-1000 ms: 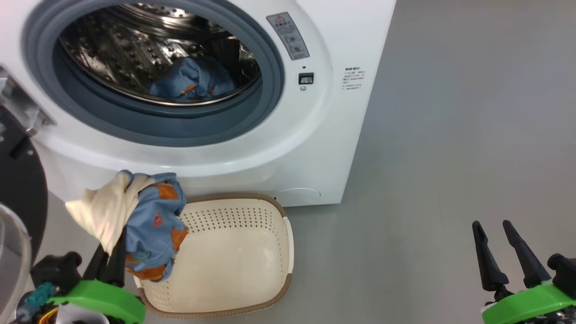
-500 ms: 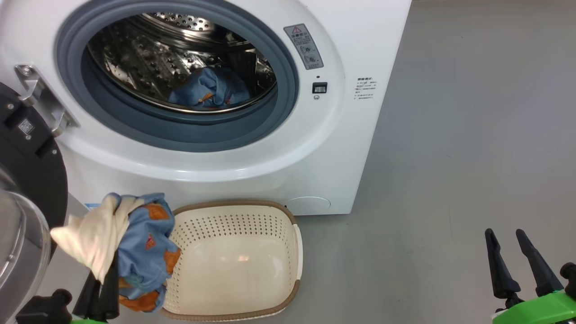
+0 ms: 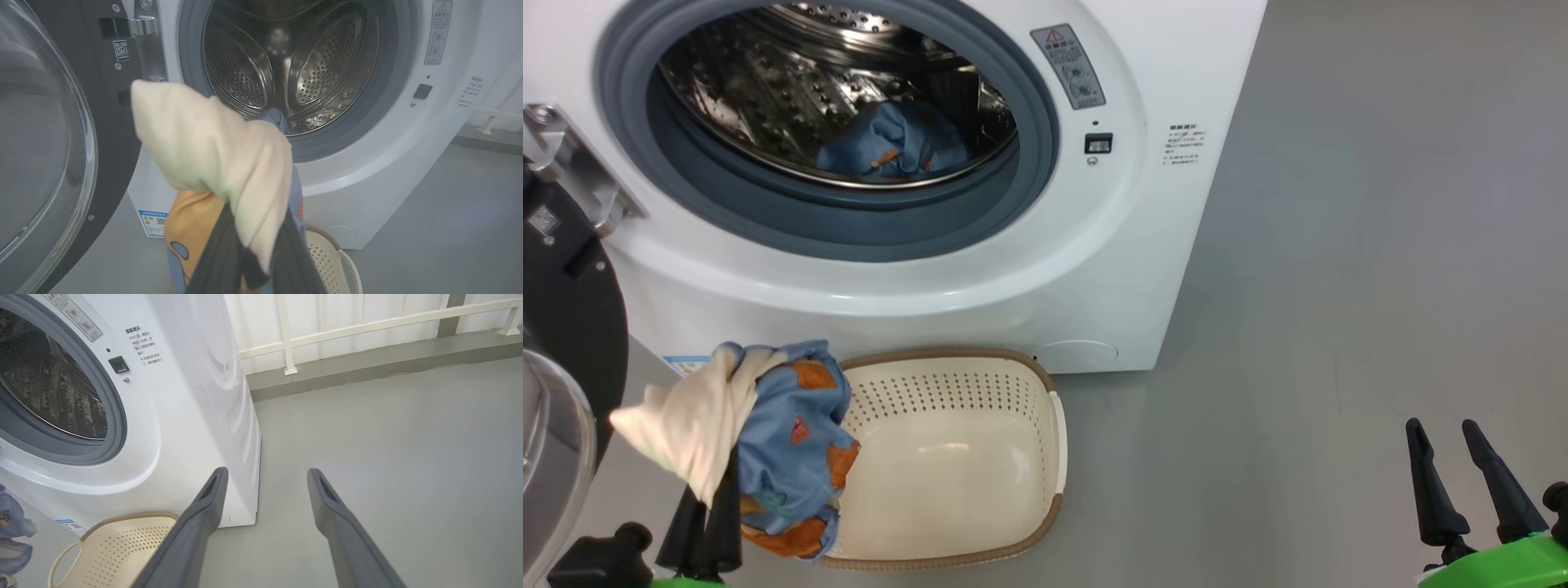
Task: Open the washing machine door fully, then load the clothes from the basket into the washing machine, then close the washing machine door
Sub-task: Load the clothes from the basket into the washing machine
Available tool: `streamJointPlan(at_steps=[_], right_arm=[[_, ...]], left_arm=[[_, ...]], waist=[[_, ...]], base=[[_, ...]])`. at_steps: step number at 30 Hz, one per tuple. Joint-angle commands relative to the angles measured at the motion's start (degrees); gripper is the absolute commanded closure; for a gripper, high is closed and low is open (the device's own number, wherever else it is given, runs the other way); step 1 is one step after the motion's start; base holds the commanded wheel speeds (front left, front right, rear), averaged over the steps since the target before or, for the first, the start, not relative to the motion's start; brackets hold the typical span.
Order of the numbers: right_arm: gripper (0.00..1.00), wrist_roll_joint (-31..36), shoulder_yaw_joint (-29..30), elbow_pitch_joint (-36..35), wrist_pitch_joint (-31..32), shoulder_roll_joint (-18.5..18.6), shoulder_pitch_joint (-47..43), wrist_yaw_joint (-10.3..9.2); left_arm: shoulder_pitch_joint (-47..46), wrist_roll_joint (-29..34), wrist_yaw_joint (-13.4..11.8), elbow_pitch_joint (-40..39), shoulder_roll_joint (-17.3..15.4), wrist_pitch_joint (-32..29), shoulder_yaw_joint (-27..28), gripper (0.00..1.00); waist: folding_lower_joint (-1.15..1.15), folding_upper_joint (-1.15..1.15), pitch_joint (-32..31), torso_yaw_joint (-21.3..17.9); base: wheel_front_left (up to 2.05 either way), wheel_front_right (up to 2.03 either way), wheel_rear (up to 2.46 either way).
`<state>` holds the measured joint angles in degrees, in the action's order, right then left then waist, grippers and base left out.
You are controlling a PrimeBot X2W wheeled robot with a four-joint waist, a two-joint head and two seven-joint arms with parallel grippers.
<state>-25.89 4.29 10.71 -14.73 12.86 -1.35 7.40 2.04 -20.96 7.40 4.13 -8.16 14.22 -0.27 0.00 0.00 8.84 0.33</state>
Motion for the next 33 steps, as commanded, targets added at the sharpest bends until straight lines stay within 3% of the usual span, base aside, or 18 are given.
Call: streamJointPlan(at_steps=[1,8,16,33], right_arm=[[0.0,-0.44,-1.17,-1.51,-0.27,0.98,1.0,0.09],[0.0,0.06,-1.31,-1.98,-0.27,0.08,2.96,0.09],[0.0,0.47,-2.4,-1.99,-0.27,-1.16,5.66,0.09],[0.0,0.8,-5.38,-1.96,-0.27,-4.63,10.56,0.09]], left_arm=[[-2.78,0.02,0.09,-1.7,-1.12,0.78,2.1,1.0],[-9.36,-0.97,0.09,-2.18,-2.45,0.78,1.34,1.0],[-22.87,-0.75,0.09,-0.86,-3.85,0.78,2.54,1.0],[-49.09,-8.26,0.09,27.16,-9.02,0.78,-5.59,1.0]], waist=[[0.0,0.0,0.95,-0.33],[0.0,0.0,4.45,-1.55],[0.0,0.0,7.84,-3.89],[0.0,0.0,14.95,-10.99]], base=[[0.0,0.0,0.0],[0.0,0.0,0.0],[0.0,0.0,0.0],[0.0,0.0,0.0]])
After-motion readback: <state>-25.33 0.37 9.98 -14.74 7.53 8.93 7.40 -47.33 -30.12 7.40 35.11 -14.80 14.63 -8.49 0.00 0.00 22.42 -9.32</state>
